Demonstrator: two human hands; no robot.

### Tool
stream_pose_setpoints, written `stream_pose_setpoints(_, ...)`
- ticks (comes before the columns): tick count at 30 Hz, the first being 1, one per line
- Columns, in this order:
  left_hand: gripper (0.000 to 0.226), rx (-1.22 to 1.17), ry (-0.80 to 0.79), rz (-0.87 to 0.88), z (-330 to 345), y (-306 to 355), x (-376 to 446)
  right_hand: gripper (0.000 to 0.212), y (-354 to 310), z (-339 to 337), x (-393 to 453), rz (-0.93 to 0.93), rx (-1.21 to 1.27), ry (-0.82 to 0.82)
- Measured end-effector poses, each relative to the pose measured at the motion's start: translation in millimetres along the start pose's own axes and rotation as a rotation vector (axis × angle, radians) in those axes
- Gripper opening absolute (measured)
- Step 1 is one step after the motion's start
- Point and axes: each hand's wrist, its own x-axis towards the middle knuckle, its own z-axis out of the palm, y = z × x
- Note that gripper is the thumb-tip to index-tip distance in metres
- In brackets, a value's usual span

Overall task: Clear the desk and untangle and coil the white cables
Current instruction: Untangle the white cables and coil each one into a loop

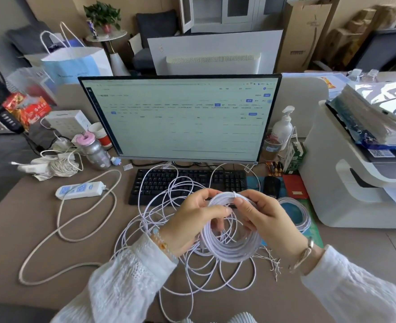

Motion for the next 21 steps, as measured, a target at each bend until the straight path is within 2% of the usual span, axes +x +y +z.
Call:
stream_pose_setpoints(3,0.014,0.055,0.103,-0.068,-12.7,-14.1,-3.8,0.037,5.6,5.6,6.2,0.057,0.086,0.121)
stream_pose_setpoints(5,0.013,0.101,0.134,-0.102,-22.3,-30.3,-4.8,0.031,13.4,11.4,11.6,0.095,0.058,0.143)
stream_pose_setpoints(7,0.019,0.085,0.189,-0.132,-32.1,-43.7,-4.7,0.023,27.2,18.2,16.9,0.200,0.041,0.101)
stream_pose_setpoints(11,0.021,-0.067,0.255,-0.183,-60.0,-58.5,7.6,0.036,54.8,29.8,24.9,0.564,0.084,-0.053)
stream_pose_setpoints(13,0.023,-0.131,0.251,-0.211,-75.2,-61.9,16.9,0.035,60.9,37.8,28.5,0.688,0.141,-0.065)
stream_pose_setpoints(18,0.018,-0.111,0.232,-0.284,-97.1,-65.6,45.9,0.020,75.9,60.9,59.2,0.677,0.307,0.155)
stream_pose_setpoints(21,0.032,-0.089,0.258,-0.330,-112.0,-71.8,64.3,0.019,84.0,73.2,75.8,0.667,0.261,0.199)
